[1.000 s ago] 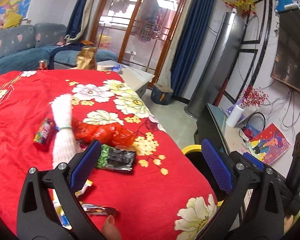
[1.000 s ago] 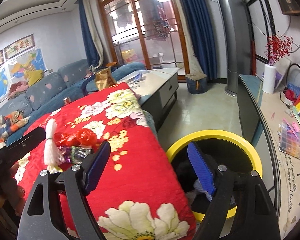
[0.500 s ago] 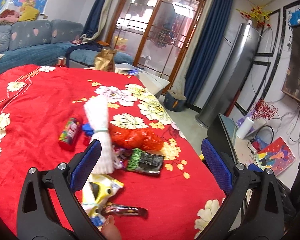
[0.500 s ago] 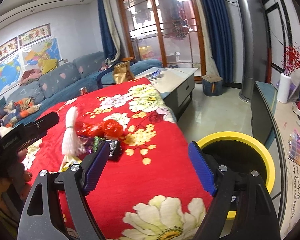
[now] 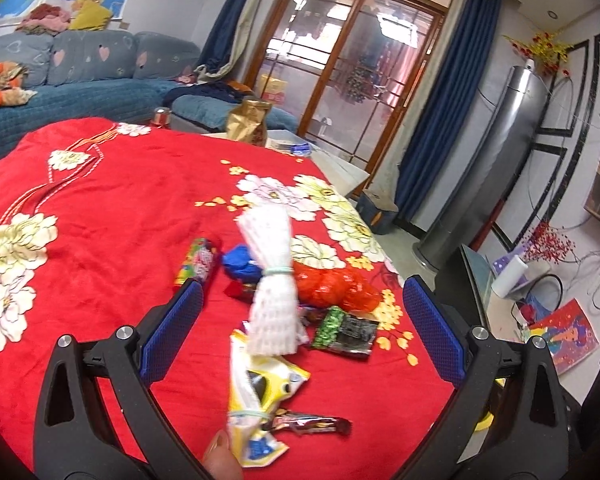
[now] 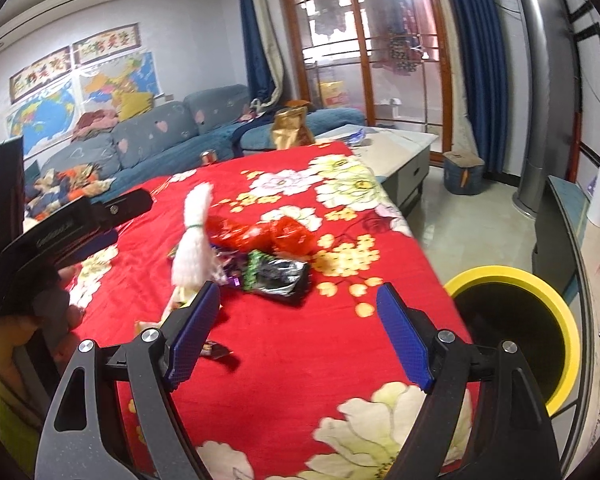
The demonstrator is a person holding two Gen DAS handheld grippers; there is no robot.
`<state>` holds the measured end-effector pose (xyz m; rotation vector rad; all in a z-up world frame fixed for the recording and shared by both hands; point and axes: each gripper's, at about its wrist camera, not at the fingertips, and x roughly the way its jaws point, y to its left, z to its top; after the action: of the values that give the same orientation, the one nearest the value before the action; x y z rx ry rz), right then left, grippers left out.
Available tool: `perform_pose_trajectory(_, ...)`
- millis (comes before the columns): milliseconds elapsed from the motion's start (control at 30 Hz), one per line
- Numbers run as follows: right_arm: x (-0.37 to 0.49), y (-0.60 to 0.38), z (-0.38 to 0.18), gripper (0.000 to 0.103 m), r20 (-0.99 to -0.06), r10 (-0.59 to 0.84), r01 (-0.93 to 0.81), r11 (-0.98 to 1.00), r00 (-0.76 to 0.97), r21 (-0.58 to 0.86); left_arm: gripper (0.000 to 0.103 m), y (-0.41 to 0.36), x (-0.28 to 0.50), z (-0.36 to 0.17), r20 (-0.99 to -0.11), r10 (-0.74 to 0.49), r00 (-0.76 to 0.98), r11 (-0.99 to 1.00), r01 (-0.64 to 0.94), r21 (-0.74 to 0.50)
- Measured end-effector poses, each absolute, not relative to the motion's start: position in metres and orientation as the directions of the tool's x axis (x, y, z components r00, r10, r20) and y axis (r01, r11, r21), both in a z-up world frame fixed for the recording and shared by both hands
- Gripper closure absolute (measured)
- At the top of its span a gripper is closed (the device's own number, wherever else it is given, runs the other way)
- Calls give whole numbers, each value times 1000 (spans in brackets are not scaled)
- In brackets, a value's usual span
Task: Collect trash
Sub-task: 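Move both open tools back over the trash pile on the bed, then grasp the white foam net with the left tool while the right tool grasps the dark candy wrapper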
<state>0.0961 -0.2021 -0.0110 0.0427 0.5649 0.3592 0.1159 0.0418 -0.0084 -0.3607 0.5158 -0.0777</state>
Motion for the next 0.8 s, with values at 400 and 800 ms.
perform_pose_trajectory(400,106,-154,-37,26,-605,428,-467,878,671,105,11,78,125,-21,-534,-135,835,924,-89,-373)
perform_pose_trajectory(800,128,-115,-78,41,-694,475,-567,816,541,116,19,71,157,-46,-597,-217,773,915,-52,-400)
